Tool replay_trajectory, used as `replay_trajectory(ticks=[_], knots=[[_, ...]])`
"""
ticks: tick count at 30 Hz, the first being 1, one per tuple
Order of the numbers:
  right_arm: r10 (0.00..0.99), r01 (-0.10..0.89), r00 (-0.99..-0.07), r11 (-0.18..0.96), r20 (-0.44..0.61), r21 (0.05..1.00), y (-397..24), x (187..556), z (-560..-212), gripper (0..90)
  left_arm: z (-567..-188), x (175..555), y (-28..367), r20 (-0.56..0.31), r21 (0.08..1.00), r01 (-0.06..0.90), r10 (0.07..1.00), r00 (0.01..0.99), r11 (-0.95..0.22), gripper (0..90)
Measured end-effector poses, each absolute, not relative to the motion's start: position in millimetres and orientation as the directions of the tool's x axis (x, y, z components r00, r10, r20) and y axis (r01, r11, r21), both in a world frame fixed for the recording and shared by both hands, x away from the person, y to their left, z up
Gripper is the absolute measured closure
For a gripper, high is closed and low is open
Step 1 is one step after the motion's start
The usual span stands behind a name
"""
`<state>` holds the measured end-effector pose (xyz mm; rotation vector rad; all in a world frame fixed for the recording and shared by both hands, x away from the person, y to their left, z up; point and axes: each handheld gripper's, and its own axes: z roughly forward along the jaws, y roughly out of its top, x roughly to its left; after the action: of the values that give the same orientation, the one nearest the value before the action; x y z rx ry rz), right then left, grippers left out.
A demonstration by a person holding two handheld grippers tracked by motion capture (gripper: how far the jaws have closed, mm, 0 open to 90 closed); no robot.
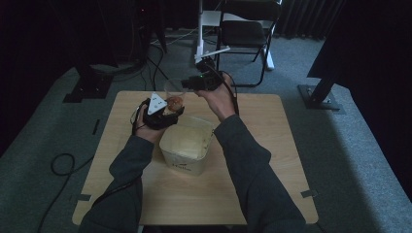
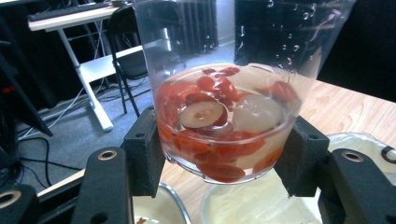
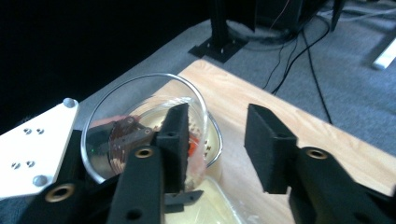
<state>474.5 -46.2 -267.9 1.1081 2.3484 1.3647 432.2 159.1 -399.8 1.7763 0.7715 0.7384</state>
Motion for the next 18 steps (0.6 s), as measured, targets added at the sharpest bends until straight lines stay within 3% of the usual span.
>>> replay_trajectory(ticks=[7, 10, 12, 18], knots=[[0.705, 0.465, -0.686, 0.233, 0.181, 0.854, -57.0, 466.1, -262.4, 53.0, -399.7, 431.0, 169.3, 0.123, 0.952, 0.16, 0.806, 0.579, -0.26, 42.4], [0.735, 0.43, -0.669, 0.264, 0.108, 0.864, -65.6, 459.9, -264.7, 52.5, -399.8, 430.0, 176.5, 0.122, 0.954, 0.16, 0.818, 0.562, -0.252, 42.4], [0.758, 0.404, -0.651, 0.288, 0.052, 0.868, -79.1, 454.6, -270.6, 52.0, -399.6, 428.3, 185.4, 0.139, 0.953, 0.154, 0.83, 0.54, -0.26, 42.4], [0.8, 0.418, -0.6, 0.288, 0.023, 0.862, -117.7, 451.8, -298.2, 51.7, -402.0, 424.3, 211.1, 0.169, 0.951, 0.151, 0.863, 0.475, -0.269, 42.5]])
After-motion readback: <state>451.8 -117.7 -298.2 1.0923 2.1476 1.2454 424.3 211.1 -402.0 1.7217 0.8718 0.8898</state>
